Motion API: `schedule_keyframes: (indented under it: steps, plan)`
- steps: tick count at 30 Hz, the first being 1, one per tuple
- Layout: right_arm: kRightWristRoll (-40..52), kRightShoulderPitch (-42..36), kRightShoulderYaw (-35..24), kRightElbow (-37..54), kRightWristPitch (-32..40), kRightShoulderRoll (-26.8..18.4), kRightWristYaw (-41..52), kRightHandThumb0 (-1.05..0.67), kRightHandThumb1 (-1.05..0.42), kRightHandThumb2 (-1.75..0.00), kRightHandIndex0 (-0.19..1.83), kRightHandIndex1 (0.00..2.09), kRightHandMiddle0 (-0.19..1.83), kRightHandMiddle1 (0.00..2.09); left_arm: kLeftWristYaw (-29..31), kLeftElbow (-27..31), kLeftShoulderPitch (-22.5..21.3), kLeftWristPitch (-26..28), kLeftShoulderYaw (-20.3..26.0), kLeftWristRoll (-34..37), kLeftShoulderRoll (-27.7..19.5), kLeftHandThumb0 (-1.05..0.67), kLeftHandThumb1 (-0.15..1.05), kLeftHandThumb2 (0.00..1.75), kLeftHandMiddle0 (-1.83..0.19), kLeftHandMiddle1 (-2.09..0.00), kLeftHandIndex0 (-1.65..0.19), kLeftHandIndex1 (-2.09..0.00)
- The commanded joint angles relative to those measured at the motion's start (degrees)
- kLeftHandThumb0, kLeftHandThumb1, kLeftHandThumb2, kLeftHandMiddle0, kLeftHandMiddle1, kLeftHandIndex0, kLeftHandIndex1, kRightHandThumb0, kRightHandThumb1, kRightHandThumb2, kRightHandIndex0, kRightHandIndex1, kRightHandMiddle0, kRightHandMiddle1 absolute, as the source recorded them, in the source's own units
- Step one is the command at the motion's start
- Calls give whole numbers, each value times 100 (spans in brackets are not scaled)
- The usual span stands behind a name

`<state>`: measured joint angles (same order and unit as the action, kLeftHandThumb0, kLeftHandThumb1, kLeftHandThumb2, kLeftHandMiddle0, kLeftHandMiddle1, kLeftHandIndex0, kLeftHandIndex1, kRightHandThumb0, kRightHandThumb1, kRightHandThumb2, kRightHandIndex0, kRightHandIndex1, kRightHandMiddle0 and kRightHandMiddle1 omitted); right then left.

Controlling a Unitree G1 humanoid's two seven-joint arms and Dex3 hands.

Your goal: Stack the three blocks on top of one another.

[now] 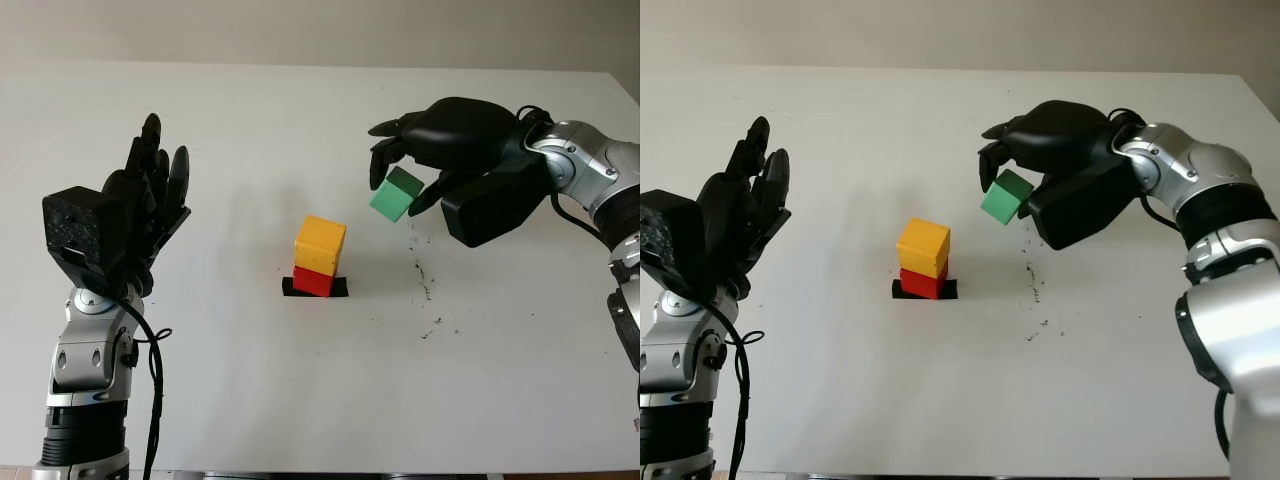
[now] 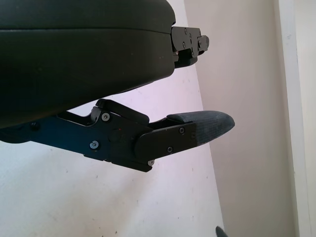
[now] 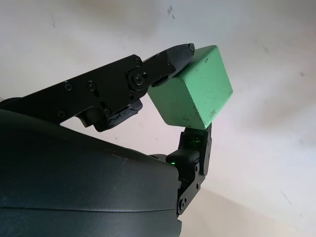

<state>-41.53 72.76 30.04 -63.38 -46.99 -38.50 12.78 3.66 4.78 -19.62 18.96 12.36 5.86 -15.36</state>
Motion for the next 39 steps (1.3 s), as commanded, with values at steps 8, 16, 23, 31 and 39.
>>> schedule_keyframes:
  steps: [8, 16, 23, 31, 39]
  plan:
    - [938, 636, -472, 784, 64, 185, 1668, -43, -93, -5, 28, 6, 43, 142, -25, 25, 17, -26, -62, -68, 33, -61, 105, 61, 10, -5, 9, -5]
    - [1401, 950, -590, 1764, 599, 432, 2958, -45, -93, -5, 29, 6, 43, 148, -94, 43, 3, 2, -119, -95, 115, -62, 105, 61, 10, -5, 9, -5]
    - [1674, 986, -589, 2823, 1445, 651, 4035, -45, -94, -6, 28, 5, 39, 147, -146, -26, -25, -105, -143, -97, 196, -63, 105, 60, 11, -5, 10, -5]
    - [1713, 934, -564, 3385, 1830, 853, 4378, -46, -93, -5, 27, 5, 43, 147, -174, -118, -57, -216, -125, -68, 266, -61, 105, 61, 10, -6, 9, -5]
    - [1750, 815, -523, 3623, 1929, 885, 4666, -46, -95, -6, 25, 4, 41, 142, -172, -96, -37, -250, -107, -36, 243, -61, 105, 62, 9, -6, 9, -5]
